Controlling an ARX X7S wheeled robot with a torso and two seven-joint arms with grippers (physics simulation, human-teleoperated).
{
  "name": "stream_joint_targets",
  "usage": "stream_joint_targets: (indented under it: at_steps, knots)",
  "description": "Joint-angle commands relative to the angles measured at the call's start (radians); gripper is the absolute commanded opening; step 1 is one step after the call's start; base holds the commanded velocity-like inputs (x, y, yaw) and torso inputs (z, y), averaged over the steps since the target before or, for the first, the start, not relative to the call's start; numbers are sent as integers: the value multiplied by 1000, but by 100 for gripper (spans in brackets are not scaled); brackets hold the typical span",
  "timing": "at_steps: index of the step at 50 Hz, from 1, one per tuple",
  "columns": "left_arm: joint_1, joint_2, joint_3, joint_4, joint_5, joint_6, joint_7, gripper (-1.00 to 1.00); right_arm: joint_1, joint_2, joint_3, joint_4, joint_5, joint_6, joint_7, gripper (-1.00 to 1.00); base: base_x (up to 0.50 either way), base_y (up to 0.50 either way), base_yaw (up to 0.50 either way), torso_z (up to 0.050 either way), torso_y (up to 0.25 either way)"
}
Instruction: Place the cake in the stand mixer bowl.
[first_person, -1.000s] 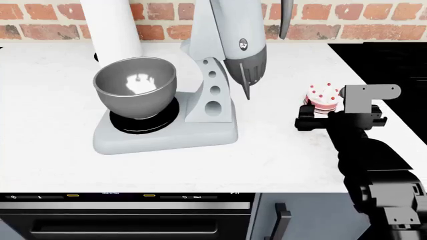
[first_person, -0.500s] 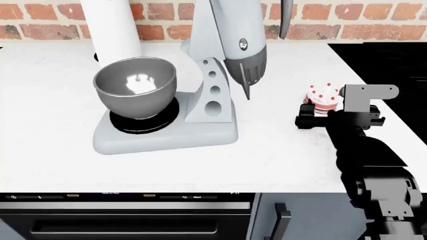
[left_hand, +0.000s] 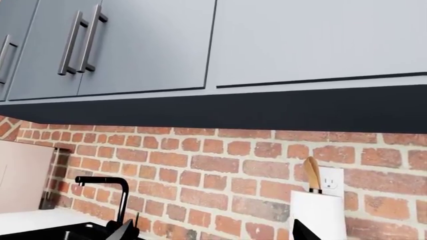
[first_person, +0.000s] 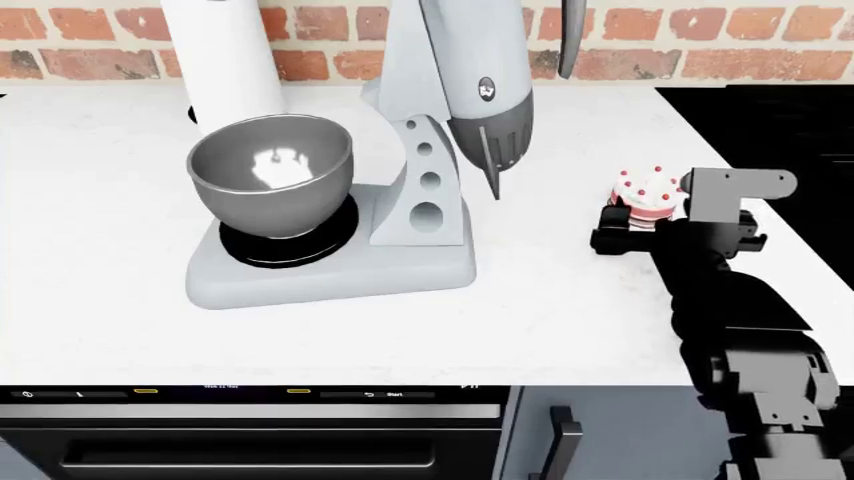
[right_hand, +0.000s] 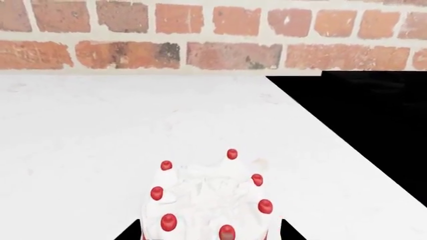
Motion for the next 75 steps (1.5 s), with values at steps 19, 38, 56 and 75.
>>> stream_joint_targets:
  at_steps: [19, 38, 56, 75]
  knots:
    - [8, -4, 9, -4, 1, 11, -5, 100, -22, -7, 3, 15, 27, 20, -46, -100, 0, 0, 0, 0, 0]
    - [9, -3, 20, -11, -2, 18, -8, 100, -81, 35, -11, -256, 45, 107, -14, -100, -1, 0, 0, 0, 0]
    - [18, 2, 33, -11, 6, 29, -6, 100, -269, 117, 119, -815, 158, 231, 113, -100, 0, 0, 0, 0, 0]
    - [29, 9, 51, -17, 20, 42, -1, 100, -346, 173, 236, -1306, 346, 403, 232, -100, 0, 0, 0, 0, 0]
